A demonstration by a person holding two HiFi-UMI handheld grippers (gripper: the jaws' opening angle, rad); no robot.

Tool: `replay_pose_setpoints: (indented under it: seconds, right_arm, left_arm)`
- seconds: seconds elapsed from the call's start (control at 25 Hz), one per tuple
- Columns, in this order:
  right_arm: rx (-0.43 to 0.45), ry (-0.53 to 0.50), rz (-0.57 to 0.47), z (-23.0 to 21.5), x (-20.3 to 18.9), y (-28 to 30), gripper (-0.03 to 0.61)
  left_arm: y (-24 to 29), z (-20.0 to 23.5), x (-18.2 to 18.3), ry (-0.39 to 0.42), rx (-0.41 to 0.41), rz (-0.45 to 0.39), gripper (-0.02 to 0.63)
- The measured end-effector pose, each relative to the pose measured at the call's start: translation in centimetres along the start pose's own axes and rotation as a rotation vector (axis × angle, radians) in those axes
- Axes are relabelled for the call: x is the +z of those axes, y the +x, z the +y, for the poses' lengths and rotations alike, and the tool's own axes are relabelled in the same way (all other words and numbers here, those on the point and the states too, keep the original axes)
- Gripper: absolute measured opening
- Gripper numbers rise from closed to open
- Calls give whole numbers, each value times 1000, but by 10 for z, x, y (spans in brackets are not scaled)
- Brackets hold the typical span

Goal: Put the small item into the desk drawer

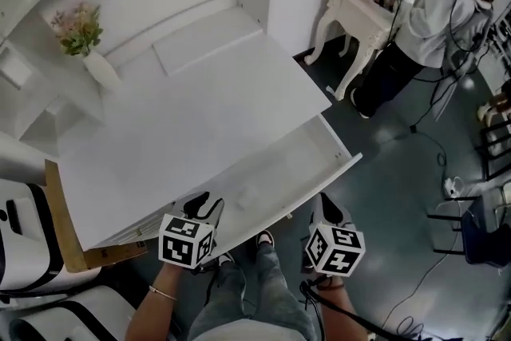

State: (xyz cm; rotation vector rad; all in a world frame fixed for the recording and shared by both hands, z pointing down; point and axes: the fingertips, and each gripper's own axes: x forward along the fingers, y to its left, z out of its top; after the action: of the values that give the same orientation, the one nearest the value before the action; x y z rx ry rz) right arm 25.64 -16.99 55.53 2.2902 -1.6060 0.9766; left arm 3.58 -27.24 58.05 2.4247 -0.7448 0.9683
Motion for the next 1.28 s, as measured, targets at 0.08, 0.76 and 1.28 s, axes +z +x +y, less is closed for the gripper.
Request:
replay_pose_setpoints:
  seconds: [0.08, 0.76, 1.28]
  right_arm:
    - [29, -28, -21, 19, 15, -3, 6]
    - [181, -296, -309, 139, 159, -39, 6]
    - [189, -293, -403, 132, 188, -55, 6]
  left_arm:
    - [-24, 9, 12, -31, 26, -73, 102]
    - [-241, 87, 126, -154, 346, -755, 12]
    - [-248, 115, 130, -203, 425, -806, 12]
